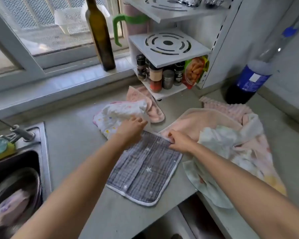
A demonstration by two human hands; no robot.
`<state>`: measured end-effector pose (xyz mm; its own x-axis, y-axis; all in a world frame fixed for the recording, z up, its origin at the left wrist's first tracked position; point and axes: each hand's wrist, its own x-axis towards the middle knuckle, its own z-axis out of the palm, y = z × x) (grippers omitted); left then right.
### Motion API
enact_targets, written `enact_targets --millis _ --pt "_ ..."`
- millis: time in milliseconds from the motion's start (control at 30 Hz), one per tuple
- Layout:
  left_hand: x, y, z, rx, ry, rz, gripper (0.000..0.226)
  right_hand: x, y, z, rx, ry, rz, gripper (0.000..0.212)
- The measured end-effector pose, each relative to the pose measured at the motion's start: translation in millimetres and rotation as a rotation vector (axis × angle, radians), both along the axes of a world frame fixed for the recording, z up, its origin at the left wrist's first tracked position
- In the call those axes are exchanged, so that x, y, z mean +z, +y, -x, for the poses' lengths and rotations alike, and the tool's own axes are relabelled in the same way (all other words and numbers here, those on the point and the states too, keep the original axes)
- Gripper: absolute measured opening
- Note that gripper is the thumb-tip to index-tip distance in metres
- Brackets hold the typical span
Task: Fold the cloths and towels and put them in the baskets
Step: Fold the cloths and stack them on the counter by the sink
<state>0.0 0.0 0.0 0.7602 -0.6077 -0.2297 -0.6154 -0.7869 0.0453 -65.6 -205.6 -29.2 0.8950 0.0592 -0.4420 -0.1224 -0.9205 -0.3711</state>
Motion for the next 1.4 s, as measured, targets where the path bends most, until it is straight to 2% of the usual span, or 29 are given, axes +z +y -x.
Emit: enact_targets --millis 67,200,333,500,567,733,800,900,967,1067,1167,1267,1400 --pt "-7.5 -5.7 0.9 0.02 -0.016 -0.029 0.051 -8.5 0.8 1.3 0.006 0.001 0.01 0.029" --pt "-17.8 -6.0 10.5 0.084 -0.044 0.046 0.024 -12.8 1.3 9.0 -0.036 0.015 0.011 0.012" --pt "-0.9 -0.2 7.6 0.18 0.102 0.165 0.017 1.9 2.1 8.2 -0.034 -0.037 -0.01 0.031" --pt "42.2 16.0 13.1 0.293 0.403 0.33 0.021 45.6 11.1 12.1 0.051 -0.022 -0.252 0.023" --pt "56.9 32.8 23.6 0.303 0.442 0.389 0.025 66.4 20.3 16.8 0.086 -0.016 -0.278 0.024" --pt "84.0 82.8 73.9 0.417 0.317 0.532 0.037 107.1 51.5 27.1 0.222 0.01 -0.306 0.004" --pt "90.4 102.9 95.7 0.518 0.261 0.509 0.034 118.6 71.6 27.0 0.273 -0.007 -0.269 0.018" --pt "105.0 124.6 120.2 0.609 0.138 0.435 0.031 133.2 100.0 27.7 0.261 -0.205 -0.214 0.02" --pt "124.6 133.4 130.6 0.66 0.039 0.456 0.029 149.4 113.0 26.9 0.227 -0.385 -0.25 0.022" --pt "165.8 142.8 141.7 0.699 -0.138 0.579 0.027 185.0 124.7 28.0 0.222 -0.605 -0.335 0.021" --pt "199.6 150.8 156.7 0.672 -0.277 0.731 0.025 210.3 129.5 40.1 0.289 -0.722 -0.423 0.019" --pt "203.1 158.8 181.7 0.642 -0.276 0.77 0.02 208.5 127.5 60.8 0.377 -0.703 -0.378 0.018" --pt "157.0 164.0 220.9 0.672 -0.099 0.667 0.02 167.3 120.3 88.8 0.4 -0.503 -0.314 0.018"
